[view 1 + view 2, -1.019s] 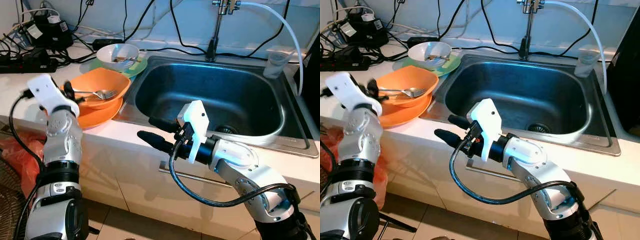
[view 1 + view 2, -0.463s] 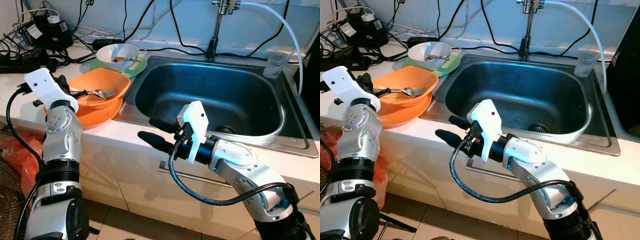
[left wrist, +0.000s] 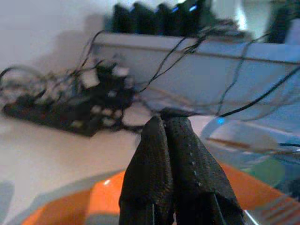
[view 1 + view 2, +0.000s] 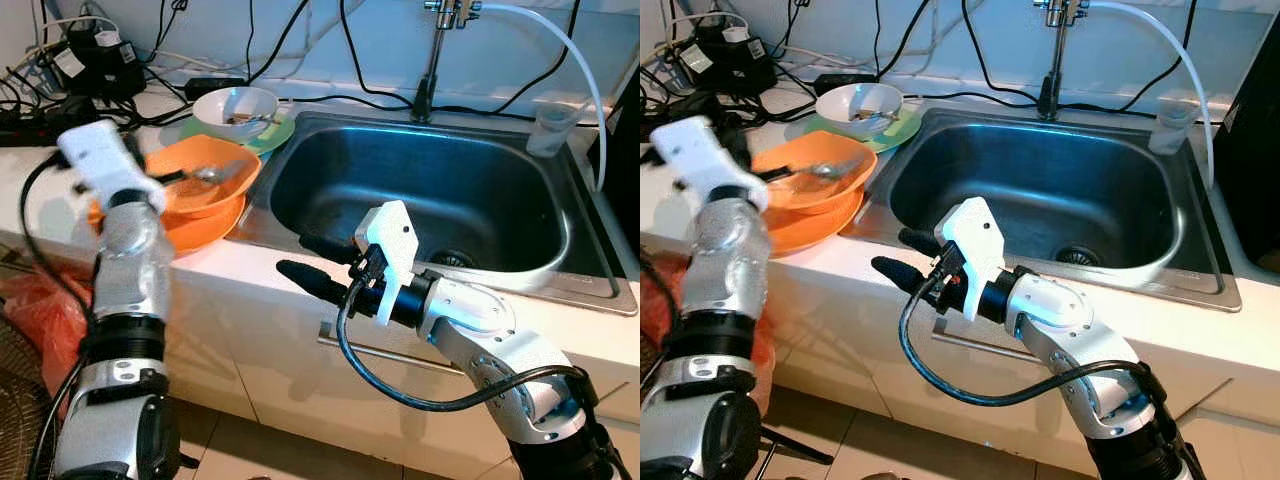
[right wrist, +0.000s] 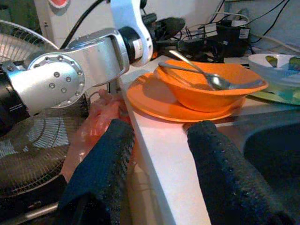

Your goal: Kitchen organization

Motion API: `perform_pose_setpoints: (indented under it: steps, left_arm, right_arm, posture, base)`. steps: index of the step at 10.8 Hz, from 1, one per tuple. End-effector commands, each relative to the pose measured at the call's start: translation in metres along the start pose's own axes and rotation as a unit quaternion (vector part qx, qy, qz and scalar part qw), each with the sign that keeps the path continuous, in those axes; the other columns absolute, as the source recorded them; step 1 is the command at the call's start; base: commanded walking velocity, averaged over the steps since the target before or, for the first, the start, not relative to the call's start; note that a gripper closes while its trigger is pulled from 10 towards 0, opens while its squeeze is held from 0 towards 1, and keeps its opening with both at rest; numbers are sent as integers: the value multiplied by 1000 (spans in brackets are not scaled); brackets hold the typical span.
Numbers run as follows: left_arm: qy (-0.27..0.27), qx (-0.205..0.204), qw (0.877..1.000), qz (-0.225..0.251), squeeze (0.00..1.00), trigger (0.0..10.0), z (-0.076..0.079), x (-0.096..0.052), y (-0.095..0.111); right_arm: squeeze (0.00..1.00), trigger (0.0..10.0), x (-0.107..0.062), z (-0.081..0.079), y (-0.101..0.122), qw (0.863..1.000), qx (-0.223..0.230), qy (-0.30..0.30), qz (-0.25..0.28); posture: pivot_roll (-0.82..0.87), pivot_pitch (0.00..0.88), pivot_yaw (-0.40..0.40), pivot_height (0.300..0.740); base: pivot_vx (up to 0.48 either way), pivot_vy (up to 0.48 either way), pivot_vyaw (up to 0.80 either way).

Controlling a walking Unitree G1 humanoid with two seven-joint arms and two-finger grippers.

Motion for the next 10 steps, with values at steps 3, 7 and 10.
perform_pose_setpoints:
  steps: [3, 7, 10]
  left_arm:
    - [-103, 42, 991, 73, 0, 0, 49, -3, 30]
    - [-96, 55, 991, 69, 0, 0, 43, -2, 26]
    - [-95, 28, 992, 80, 0, 0, 48, 5, 38]
  right_arm:
    - [0, 10000, 1, 6, 3, 1000, -8, -14, 4]
    - [0, 10000, 2, 9, 2, 1000, -11, -20, 5]
    - [0, 10000, 2, 9, 2, 1000, -11, -23, 5]
  posture:
    - [-27, 0, 72, 740]
    - [-27, 0, 73, 740]
    - [-27, 0, 74, 740]
  base:
    - [0, 0, 0]
    - [0, 0, 0]
    - [0, 0, 0]
Point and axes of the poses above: a point about 5 cm out from each wrist's last joint towards the gripper, its own x axis pointing out of the wrist towards the gripper, its own y axis along the axis of the wrist's last joint, z = x × y, the point moved 6 cm from there along x, pointing out of the wrist towards the gripper, and after that the axes turned 13 degrees about -x, right-handed, at the moved point
